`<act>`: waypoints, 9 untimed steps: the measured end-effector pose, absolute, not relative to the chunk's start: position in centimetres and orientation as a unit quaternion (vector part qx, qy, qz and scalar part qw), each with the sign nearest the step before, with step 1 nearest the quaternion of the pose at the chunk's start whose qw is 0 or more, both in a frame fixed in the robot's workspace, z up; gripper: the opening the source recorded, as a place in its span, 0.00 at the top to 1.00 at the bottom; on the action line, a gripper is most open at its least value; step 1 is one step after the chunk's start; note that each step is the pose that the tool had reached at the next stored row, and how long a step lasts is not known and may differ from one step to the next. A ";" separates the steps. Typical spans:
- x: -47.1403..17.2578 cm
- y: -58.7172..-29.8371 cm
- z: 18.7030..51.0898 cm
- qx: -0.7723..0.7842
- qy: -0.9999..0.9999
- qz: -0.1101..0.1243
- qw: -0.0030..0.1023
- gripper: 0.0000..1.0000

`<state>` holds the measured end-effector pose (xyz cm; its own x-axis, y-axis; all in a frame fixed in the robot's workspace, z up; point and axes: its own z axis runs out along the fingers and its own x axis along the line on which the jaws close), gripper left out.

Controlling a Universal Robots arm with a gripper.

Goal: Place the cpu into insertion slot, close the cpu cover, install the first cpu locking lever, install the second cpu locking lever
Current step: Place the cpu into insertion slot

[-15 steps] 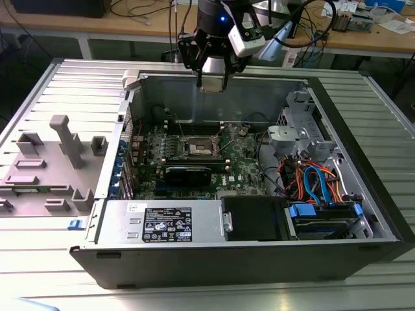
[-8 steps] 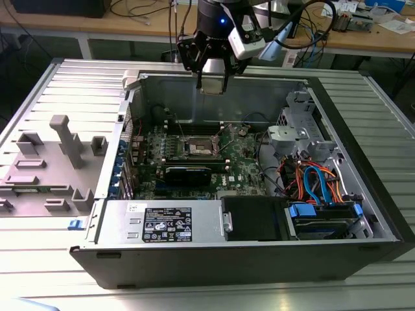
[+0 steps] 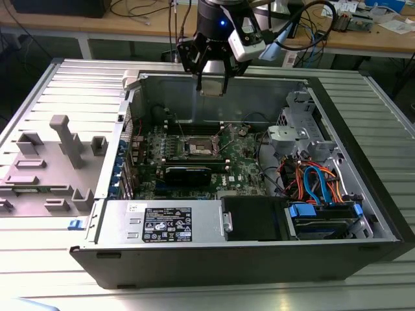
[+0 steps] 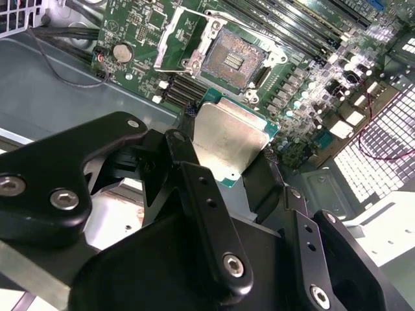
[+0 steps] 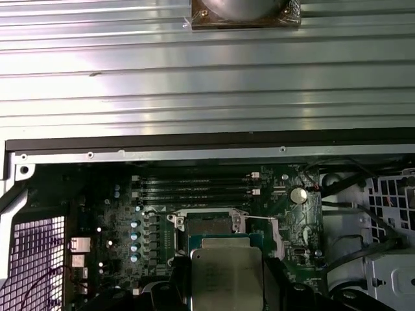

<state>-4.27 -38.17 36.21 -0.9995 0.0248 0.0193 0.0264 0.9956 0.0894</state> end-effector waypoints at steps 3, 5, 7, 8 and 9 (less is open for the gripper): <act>-4.3 -38.3 36.1 -0.013 -0.999 -0.045 0.009 0.45; -4.3 -38.4 36.1 -0.013 -0.999 -0.045 0.009 0.45; -4.3 -38.4 36.0 -0.013 -0.999 -0.045 0.009 0.45; -4.3 -38.4 36.0 -0.013 -0.999 -0.045 0.009 0.45; -4.3 -38.5 36.0 -0.013 -0.999 -0.045 0.009 0.45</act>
